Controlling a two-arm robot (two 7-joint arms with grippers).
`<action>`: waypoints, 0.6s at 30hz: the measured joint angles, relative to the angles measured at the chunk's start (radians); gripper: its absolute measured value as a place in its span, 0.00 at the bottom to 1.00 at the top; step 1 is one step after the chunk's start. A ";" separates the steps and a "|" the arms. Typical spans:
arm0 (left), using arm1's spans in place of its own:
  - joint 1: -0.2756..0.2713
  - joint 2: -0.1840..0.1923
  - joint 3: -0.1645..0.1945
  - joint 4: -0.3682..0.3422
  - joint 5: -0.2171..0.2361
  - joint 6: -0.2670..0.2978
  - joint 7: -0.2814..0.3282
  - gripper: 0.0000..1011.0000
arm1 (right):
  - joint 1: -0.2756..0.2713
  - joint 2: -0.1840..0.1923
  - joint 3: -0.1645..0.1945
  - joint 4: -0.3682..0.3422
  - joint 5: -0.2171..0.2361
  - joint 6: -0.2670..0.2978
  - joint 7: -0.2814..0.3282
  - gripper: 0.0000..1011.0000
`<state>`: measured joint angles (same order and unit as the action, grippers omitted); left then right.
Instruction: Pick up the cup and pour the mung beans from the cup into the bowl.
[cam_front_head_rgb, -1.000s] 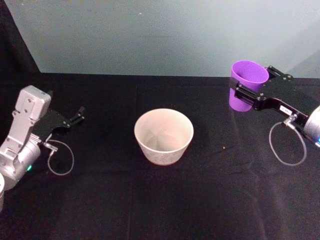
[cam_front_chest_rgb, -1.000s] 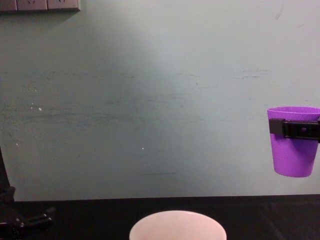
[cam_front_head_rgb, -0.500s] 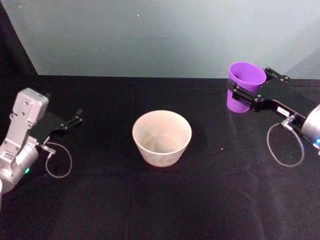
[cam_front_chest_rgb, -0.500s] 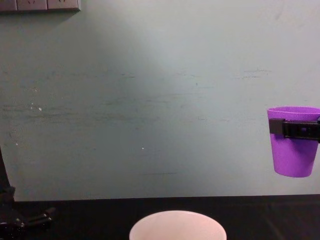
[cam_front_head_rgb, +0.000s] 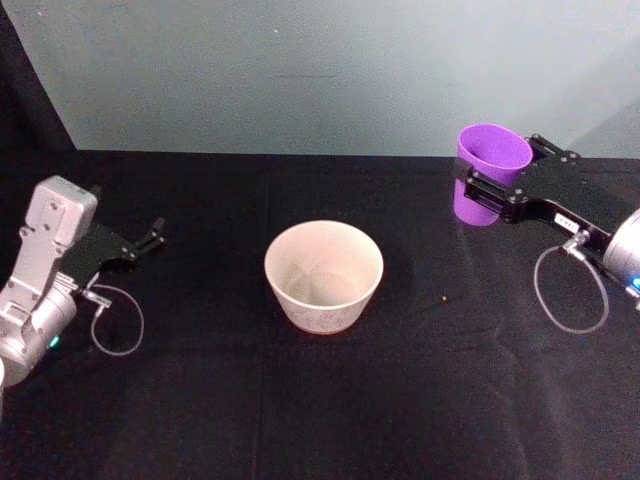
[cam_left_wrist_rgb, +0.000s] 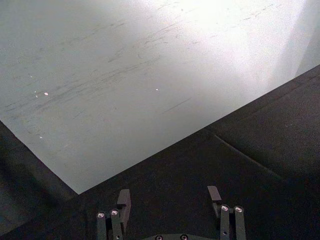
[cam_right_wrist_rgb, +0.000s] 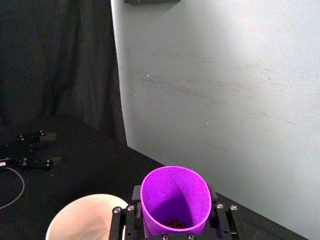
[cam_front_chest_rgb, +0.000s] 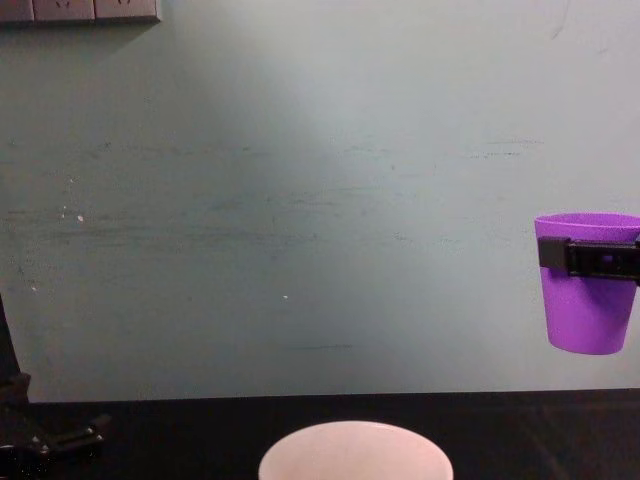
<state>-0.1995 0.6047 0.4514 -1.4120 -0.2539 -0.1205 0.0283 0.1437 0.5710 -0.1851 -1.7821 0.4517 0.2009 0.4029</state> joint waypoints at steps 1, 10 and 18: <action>0.000 0.000 0.000 0.000 0.000 0.000 0.000 0.99 | 0.000 0.000 0.000 0.000 0.000 0.000 0.000 0.72; 0.000 0.000 0.000 0.000 0.000 0.000 0.000 0.99 | 0.000 0.000 0.000 0.000 0.000 0.000 0.000 0.72; 0.000 0.000 0.000 0.000 0.000 0.000 0.000 0.99 | 0.000 0.000 0.000 0.000 0.000 0.000 0.000 0.72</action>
<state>-0.1995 0.6047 0.4514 -1.4120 -0.2539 -0.1206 0.0283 0.1437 0.5710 -0.1851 -1.7820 0.4517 0.2009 0.4029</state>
